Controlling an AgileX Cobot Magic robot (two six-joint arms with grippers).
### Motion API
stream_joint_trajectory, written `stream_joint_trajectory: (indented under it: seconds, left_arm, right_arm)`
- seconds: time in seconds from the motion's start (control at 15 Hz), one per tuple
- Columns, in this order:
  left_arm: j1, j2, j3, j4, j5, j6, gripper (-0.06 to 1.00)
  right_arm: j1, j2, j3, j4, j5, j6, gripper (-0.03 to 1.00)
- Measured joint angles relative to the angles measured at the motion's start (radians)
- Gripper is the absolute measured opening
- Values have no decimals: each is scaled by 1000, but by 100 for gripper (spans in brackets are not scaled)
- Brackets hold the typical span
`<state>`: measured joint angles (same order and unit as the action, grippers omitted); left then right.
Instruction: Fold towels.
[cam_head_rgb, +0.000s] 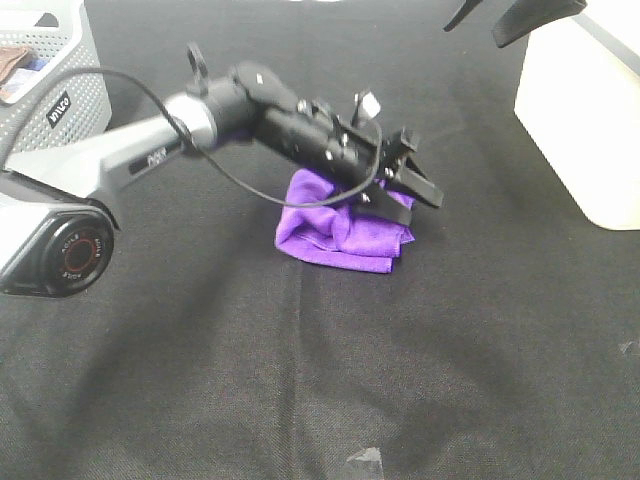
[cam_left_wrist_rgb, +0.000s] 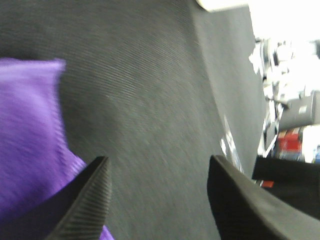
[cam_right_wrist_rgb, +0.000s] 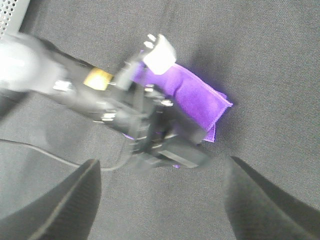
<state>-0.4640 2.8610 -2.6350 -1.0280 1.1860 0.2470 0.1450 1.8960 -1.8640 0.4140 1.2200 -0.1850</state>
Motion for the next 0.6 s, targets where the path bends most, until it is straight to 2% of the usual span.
stream_joint_trajectory:
  seconds: [0.13, 0.53, 0.6]
  left_arm:
    - [16, 0, -109, 93, 18, -58, 53]
    - [55, -20, -167, 132, 24, -197, 53]
    - [79, -75, -167, 172, 26, -231, 52]
  right_arm:
    - [0, 0, 0, 7, 0, 0, 66]
    - [0, -25, 0, 5, 0, 0, 66]
    - [0, -57, 0, -14, 1, 0, 66]
